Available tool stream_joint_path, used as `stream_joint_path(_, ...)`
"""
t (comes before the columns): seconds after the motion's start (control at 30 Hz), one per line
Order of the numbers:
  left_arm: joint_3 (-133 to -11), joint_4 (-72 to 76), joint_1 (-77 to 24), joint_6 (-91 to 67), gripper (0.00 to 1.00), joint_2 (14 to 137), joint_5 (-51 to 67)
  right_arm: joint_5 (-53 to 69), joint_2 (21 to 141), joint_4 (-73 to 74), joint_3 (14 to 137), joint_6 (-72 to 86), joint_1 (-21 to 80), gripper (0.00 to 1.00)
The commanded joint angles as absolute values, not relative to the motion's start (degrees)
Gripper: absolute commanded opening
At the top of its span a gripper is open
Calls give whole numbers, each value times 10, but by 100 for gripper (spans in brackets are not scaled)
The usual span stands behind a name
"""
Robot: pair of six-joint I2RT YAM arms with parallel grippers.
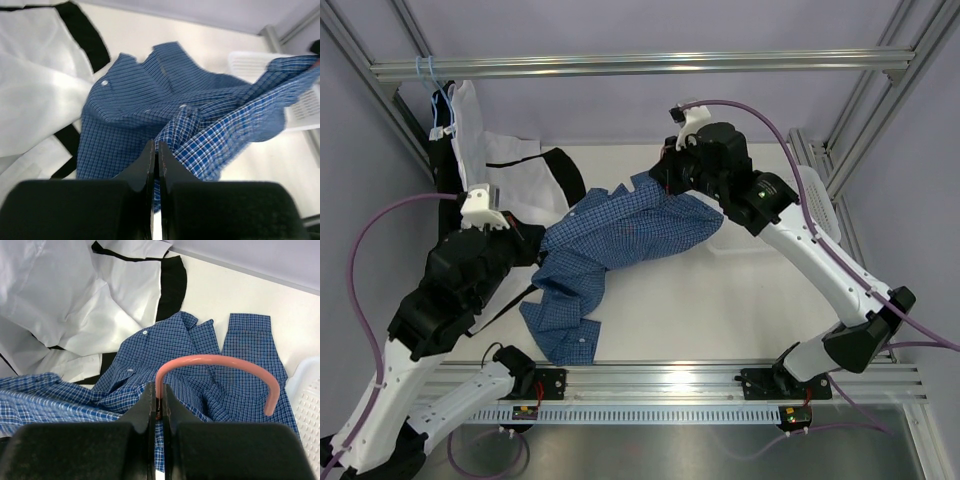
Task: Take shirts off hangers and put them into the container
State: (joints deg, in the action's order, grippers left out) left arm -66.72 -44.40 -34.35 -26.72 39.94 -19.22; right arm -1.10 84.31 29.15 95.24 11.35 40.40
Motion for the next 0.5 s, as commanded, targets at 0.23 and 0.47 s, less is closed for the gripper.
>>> stream_joint_path(0.23,-693,-418,-340,-227,0,371,-170,-66,892,305,1004,106,391,0)
stream_joint_path(0.47,-644,-434,-340,-247,0,345,-166,-82,903,324,1069,101,386,0)
